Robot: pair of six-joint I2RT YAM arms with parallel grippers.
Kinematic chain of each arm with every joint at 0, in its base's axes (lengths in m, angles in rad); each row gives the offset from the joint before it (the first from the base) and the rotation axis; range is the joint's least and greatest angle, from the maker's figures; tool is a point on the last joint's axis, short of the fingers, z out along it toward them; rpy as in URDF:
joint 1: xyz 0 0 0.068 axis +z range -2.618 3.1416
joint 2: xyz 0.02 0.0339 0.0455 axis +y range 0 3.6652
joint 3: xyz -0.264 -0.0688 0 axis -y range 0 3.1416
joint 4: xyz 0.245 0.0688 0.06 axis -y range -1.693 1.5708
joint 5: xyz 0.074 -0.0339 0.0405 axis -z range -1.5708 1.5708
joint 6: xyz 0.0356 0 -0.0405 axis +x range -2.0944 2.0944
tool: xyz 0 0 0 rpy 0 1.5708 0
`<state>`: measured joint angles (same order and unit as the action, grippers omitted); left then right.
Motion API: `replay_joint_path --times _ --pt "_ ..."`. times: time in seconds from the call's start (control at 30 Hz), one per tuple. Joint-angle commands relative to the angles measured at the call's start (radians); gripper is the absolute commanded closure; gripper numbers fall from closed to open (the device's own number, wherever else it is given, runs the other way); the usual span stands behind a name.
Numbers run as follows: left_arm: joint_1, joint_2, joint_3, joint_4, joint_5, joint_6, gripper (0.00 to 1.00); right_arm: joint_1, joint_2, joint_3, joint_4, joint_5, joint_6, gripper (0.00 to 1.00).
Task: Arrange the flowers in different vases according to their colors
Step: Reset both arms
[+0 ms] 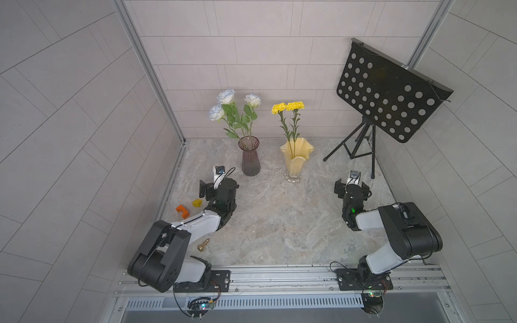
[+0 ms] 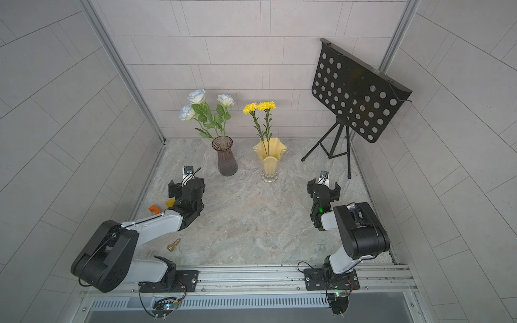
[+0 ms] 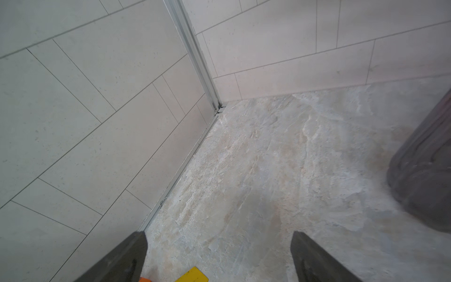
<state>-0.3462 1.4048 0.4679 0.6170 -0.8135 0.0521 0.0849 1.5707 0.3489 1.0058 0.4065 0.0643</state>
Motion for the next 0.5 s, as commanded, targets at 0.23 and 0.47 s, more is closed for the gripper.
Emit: replay_joint_path --times 0.23,0.47 --pt "0.29 0.192 -0.095 0.369 0.437 -0.114 0.0 0.001 0.006 -0.005 0.009 0.002 0.011 0.0" --pt "0.279 0.13 -0.042 0.156 0.471 -0.108 0.0 0.001 0.006 -0.004 0.008 0.0 0.011 0.0"
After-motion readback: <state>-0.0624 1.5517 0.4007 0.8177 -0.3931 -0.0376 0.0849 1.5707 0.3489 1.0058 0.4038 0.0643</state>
